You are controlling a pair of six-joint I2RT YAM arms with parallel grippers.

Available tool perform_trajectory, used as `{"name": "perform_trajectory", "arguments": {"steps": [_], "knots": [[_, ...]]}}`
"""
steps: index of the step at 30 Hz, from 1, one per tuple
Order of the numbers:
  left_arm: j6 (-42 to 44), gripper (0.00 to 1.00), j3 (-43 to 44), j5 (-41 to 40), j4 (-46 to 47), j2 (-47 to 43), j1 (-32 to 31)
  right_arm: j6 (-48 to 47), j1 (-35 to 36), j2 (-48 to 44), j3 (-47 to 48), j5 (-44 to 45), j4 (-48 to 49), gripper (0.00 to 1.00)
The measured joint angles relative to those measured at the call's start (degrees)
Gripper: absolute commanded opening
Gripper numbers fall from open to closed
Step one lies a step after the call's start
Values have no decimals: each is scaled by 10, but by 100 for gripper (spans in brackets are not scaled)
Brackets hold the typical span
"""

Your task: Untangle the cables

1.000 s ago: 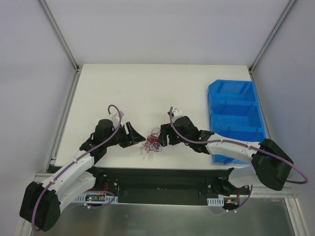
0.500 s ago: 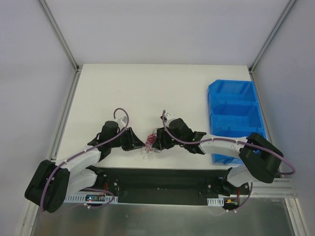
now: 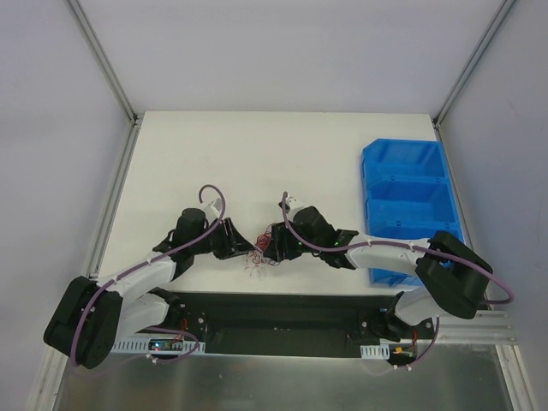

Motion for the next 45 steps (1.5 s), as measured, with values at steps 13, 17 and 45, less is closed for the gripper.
{"name": "perform_trajectory", "arguments": {"steps": [13, 17, 45], "knots": [[-1, 0, 0, 18, 24, 9, -7, 2, 0, 17, 0, 8, -1, 52], [0, 0, 0, 29, 22, -28, -7, 4, 0, 30, 7, 28, -14, 42], [217, 0, 390, -46, -169, -370, -7, -16, -11, 40, 40, 189, -146, 58]]}}
